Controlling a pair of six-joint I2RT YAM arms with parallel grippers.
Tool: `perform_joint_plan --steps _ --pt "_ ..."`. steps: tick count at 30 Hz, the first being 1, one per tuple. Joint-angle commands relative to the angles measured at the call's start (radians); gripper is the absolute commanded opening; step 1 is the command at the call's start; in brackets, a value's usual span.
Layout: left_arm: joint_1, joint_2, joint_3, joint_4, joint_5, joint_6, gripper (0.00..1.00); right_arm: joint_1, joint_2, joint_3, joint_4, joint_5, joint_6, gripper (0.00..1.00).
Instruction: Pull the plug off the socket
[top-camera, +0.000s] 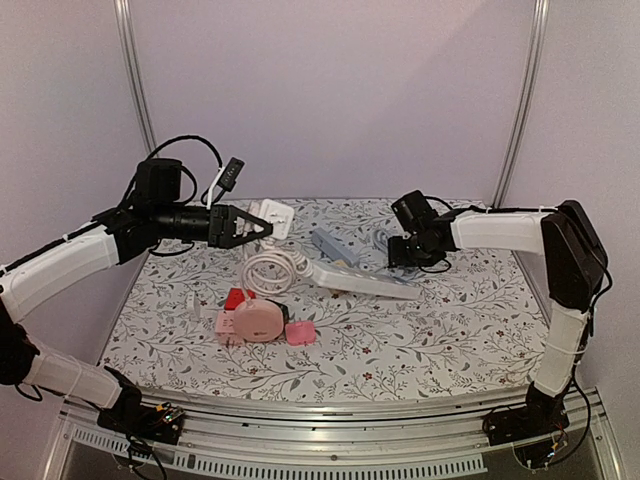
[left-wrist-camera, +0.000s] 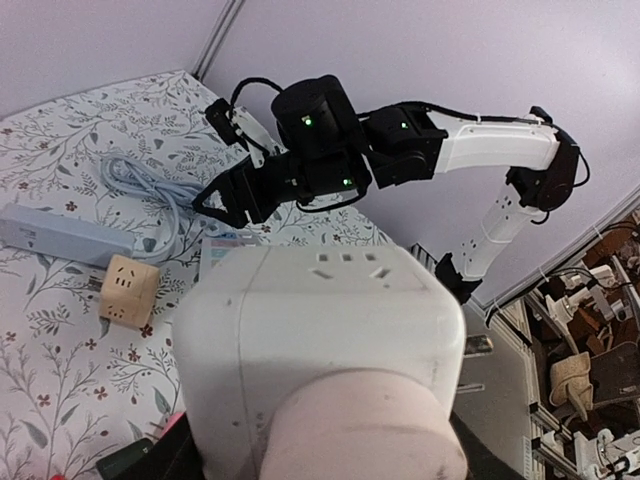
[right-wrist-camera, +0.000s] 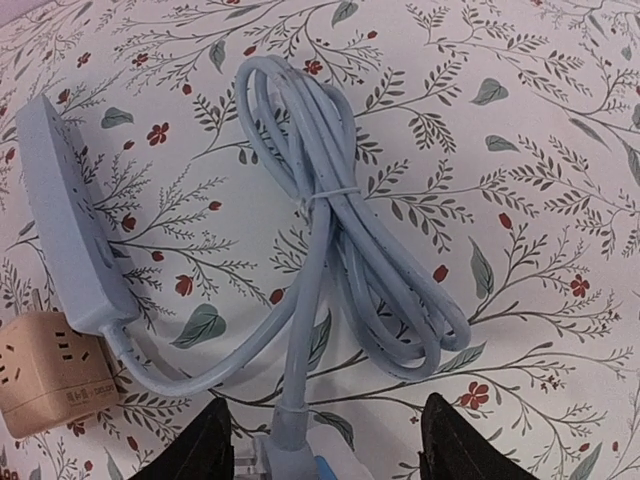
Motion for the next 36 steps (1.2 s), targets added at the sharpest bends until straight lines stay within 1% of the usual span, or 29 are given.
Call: perform_joint_plan --steps 1,4,6,9,13,16,18,22,25,29,36 --pt "0.005 -0.01 0.035 0.098 -0.013 -0.009 0.05 -0.001 -0.126 -0.031 -0.003 -0.047 -0.015 0.67" --pt "0.005 -0.02 0.024 0.088 -0.093 -0.002 0.05 0.0 -0.202 -0.047 -0.005 -0.093 -0.006 0.73" --pt "0.004 -0.024 0.02 0.072 -0.141 0.008 0.05 0.002 -0.261 -0.055 -0.007 -0.135 0.006 0.75" --pt "-0.004 -0.027 0.013 0.072 -0.17 0.014 0.05 0.022 -0.317 -0.059 -0.016 -0.19 0.025 0.78" --pt "-0.043 -0.038 0.003 0.072 -0.194 0.042 0.05 0.076 -0.387 -0.051 -0.012 -0.242 0.041 0.83" --pt "-0.088 -0.058 -0.019 0.072 -0.251 0.084 0.05 0.129 -0.422 -0.042 -0.006 -0.236 0.094 0.86" --pt "-0.13 -0.073 -0.033 0.067 -0.306 0.116 0.05 0.173 -0.446 -0.033 -0.021 -0.179 0.141 0.87" --pt "-0.222 -0.093 -0.06 0.054 -0.441 0.177 0.04 0.267 -0.468 -0.027 -0.02 -0.063 0.24 0.9" --pt "-0.285 -0.101 -0.077 0.051 -0.526 0.213 0.04 0.326 -0.477 -0.036 0.041 -0.042 0.305 0.9" --pt "-0.345 -0.101 -0.092 0.053 -0.598 0.245 0.04 0.38 -0.454 0.002 0.098 -0.081 0.322 0.91" --pt "-0.414 -0.084 -0.095 0.037 -0.711 0.313 0.04 0.407 -0.404 0.015 0.157 -0.145 0.35 0.93"
